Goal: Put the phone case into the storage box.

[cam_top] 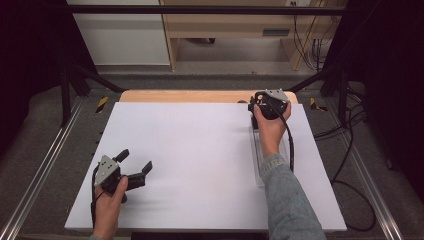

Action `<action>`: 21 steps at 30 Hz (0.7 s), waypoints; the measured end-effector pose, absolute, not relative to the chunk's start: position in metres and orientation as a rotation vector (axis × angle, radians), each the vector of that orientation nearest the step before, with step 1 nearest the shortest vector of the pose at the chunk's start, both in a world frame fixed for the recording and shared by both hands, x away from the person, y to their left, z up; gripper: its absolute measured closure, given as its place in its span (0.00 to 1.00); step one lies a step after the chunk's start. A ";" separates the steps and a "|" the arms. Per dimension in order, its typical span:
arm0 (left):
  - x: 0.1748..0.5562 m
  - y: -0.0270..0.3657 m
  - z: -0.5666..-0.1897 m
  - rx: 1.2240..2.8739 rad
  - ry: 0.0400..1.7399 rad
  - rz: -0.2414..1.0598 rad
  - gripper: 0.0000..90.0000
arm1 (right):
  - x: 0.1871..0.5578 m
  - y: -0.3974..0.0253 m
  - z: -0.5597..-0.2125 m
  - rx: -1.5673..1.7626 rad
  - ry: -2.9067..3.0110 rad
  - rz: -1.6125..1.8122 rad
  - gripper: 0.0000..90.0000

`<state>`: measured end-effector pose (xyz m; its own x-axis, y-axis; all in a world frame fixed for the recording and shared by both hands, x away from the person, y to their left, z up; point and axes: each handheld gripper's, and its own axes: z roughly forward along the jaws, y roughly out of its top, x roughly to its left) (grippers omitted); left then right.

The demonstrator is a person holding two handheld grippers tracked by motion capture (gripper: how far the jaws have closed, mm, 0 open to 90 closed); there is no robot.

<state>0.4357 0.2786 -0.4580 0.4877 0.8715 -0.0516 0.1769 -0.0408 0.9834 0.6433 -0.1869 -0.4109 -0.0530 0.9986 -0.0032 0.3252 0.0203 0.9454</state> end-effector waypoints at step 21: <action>0.436 0.279 -0.459 1.531 0.953 0.723 0.03 | 0.649 -0.190 -0.420 1.437 1.496 1.058 0.15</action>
<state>0.4364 0.2789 -0.4590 0.4830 0.8737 -0.0571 0.1806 -0.0356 0.9829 0.6495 -0.1898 -0.4199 -0.0445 0.9990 0.0066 0.3387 0.0089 0.9408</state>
